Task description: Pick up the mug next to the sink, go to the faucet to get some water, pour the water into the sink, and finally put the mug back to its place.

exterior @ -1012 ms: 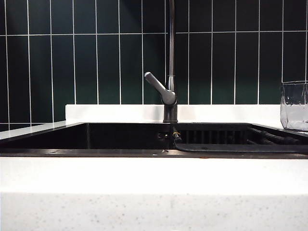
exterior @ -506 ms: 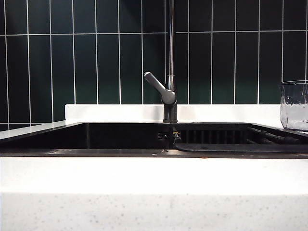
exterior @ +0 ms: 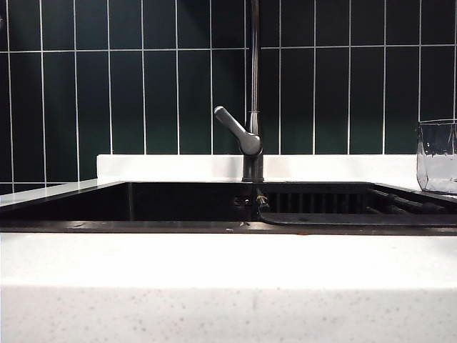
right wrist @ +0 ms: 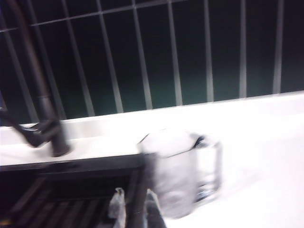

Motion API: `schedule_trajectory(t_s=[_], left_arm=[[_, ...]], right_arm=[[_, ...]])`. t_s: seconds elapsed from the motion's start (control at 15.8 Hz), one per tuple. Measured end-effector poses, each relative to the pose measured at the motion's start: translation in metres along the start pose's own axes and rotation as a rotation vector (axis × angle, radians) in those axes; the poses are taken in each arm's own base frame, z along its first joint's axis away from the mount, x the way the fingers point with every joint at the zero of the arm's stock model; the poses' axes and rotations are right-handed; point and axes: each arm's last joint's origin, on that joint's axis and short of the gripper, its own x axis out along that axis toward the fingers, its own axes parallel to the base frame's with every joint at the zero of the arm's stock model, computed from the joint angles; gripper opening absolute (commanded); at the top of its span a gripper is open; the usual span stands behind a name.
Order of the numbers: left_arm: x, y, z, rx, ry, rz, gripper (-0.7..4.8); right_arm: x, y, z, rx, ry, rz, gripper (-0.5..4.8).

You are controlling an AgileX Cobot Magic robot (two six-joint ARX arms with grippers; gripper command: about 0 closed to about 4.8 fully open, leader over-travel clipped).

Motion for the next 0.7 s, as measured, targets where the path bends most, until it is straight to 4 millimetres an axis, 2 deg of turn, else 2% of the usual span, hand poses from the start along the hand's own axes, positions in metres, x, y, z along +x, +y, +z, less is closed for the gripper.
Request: schedule_trajectory(t_s=[0.06,0.13,0.19,0.25,0.44,0.51,0.63,0.7], left_arm=[[0.018,0.005,0.01,0.011,0.061,-0.061,3.21],[0.034,0.011,0.017,0.012,0.102,-0.109,3.25],[0.049,0.018,0.021,0.011,0.139,-0.164,3.25],[0.073,0.029,0.027,0.024,0.153,-0.238,3.25],[0.114,0.051,0.035,0.053,0.164,-0.347,3.24],[0.123,0.058,0.03,0.036,0.196,-0.373,3.24],[0.137,0.069,0.025,0.041,0.236,-0.43,3.23],[0.14,0.074,0.021,0.056,0.242,-0.43,3.22]], right_arm=[[0.002,0.0,0.009,-0.058,0.012,-0.024,1.14],[0.006,0.0,0.012,-0.097,0.035,-0.036,1.68],[0.012,-0.003,0.014,-0.127,0.076,-0.066,2.72],[0.02,-0.009,0.012,-0.137,0.141,-0.119,2.95],[0.039,-0.032,0.004,-0.125,0.241,-0.212,2.89],[0.048,-0.041,0.003,-0.123,0.22,-0.193,2.61],[0.061,-0.055,-0.004,-0.1,0.224,-0.163,2.61],[0.072,-0.061,-0.014,-0.072,0.26,-0.137,2.61]])
